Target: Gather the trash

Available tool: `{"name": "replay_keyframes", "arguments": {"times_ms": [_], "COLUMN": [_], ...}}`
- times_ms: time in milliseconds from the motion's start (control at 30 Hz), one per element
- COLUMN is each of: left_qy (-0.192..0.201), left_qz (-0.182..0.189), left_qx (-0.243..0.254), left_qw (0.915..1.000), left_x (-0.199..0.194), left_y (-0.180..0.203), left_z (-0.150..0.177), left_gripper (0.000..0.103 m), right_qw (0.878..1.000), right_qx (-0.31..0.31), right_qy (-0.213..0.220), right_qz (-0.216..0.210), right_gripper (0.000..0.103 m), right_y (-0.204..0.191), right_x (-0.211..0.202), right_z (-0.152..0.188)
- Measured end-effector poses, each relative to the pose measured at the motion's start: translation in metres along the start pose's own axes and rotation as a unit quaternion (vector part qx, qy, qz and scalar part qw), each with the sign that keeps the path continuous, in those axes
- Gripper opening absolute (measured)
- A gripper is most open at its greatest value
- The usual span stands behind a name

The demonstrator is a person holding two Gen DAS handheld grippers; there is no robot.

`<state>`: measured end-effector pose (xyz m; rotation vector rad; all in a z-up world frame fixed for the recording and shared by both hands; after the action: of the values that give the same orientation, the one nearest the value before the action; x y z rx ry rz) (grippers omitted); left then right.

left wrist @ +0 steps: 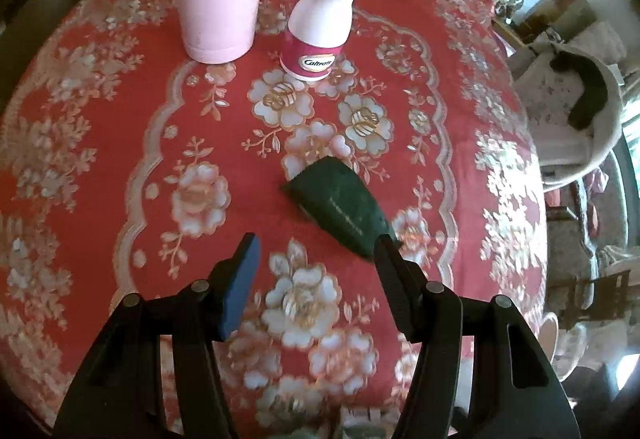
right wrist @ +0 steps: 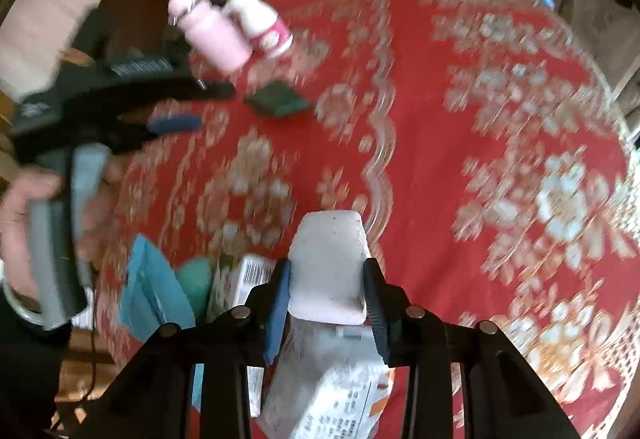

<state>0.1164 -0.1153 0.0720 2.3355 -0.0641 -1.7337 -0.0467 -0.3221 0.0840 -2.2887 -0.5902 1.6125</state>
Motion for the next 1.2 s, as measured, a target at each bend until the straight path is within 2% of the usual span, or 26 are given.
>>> {"name": "replay_keyframes", "arguments": {"times_ms": [200, 367, 467, 533, 633, 667, 933, 1200], "left_qy": [-0.004, -0.015, -0.008, -0.004, 0.002, 0.002, 0.036, 0.053], "left_qz": [0.008, 0.011, 0.010, 0.014, 0.007, 0.005, 0.004, 0.014], "left_qx": [-0.014, -0.010, -0.001, 0.012, 0.019, 0.025, 0.080, 0.101], "left_qw": [0.9999, 0.9998, 0.9999, 0.9998, 0.9998, 0.9997, 0.9962, 0.9933], "left_x": [0.023, 0.037, 0.040, 0.040, 0.038, 0.036, -0.004, -0.029], "left_y": [0.002, 0.011, 0.015, 0.017, 0.016, 0.017, 0.033, 0.047], "left_z": [-0.008, -0.008, -0.008, -0.009, -0.011, -0.012, -0.003, 0.016], "left_gripper": [0.058, 0.057, 0.057, 0.041, 0.010, 0.007, 0.006, 0.006], "right_qw": [0.999, 0.998, 0.998, 0.998, 0.997, 0.997, 0.997, 0.996], "right_qx": [0.028, 0.040, 0.041, 0.041, 0.043, 0.045, 0.035, 0.038], "right_qy": [0.035, 0.043, 0.048, 0.052, 0.055, 0.056, 0.070, 0.076], "right_qz": [0.015, 0.015, 0.016, 0.016, 0.014, 0.013, 0.022, 0.029], "right_gripper": [0.035, 0.035, 0.035, 0.035, 0.035, 0.035, 0.035, 0.035], "right_y": [0.013, 0.018, 0.018, 0.018, 0.020, 0.021, 0.021, 0.023], "right_x": [-0.008, -0.005, -0.005, -0.007, -0.007, -0.007, -0.016, -0.022], "right_z": [-0.017, -0.020, -0.022, -0.023, -0.025, -0.025, -0.026, -0.023]}}
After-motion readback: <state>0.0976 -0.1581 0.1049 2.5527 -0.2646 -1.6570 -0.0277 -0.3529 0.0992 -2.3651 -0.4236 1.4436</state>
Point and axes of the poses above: each gripper's, at about its wrist camera, not at the fingertips, and x roughly the way its jaws point, y to its right, z to its underside, the point moved 2 cm from there along x, roughly the way its jaws point, and after that the axes turned 3 degrees about -z, right-handed, at the moved point
